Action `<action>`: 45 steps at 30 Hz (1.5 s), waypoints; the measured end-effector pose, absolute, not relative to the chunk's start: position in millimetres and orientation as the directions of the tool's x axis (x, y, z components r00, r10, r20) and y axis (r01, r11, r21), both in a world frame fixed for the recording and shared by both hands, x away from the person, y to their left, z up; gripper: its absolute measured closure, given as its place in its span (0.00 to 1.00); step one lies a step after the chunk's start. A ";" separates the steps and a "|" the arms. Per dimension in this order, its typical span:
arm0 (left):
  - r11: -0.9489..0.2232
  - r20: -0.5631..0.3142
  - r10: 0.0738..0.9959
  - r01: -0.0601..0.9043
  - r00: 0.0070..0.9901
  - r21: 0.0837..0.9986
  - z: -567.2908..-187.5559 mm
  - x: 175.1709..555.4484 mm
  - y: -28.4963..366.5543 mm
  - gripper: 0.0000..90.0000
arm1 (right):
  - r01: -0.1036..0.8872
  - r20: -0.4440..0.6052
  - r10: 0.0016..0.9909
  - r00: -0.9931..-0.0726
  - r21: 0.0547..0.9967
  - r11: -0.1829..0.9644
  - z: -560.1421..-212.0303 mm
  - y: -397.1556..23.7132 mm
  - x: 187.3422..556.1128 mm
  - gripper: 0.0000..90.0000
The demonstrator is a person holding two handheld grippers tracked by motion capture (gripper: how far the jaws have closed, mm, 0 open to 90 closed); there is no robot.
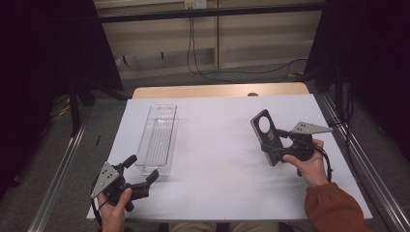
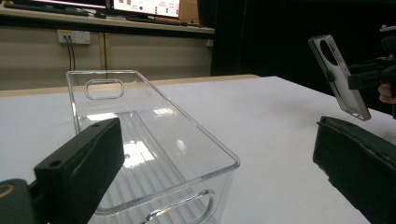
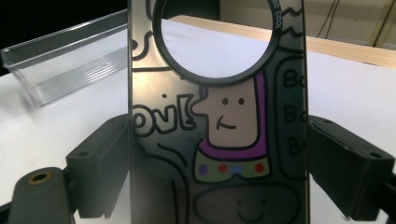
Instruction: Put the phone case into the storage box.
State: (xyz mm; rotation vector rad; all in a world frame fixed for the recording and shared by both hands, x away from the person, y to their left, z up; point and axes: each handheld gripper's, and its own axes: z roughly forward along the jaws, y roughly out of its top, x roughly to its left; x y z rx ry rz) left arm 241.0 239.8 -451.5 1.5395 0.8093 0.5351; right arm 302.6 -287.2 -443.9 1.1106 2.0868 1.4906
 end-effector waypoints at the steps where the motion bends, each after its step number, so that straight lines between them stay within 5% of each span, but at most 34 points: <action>1: 0.008 -0.129 0.754 0.187 0.644 0.982 -451.3 241.0 238.7 0.02 | 0.391 0.155 0.756 -0.636 0.909 0.143 -444.0 -286.4 300.5 0.14; 23: -0.052 -0.109 0.692 0.200 0.714 0.978 -441.9 242.6 222.5 0.04 | 0.333 0.148 0.672 -0.726 0.930 0.156 -444.6 -264.5 266.9 0.14; 45: -0.075 -0.152 0.517 0.221 0.842 0.972 -440.1 247.0 193.8 0.07 | 0.310 0.159 0.581 -0.798 0.936 0.170 -445.0 -235.3 250.5 0.14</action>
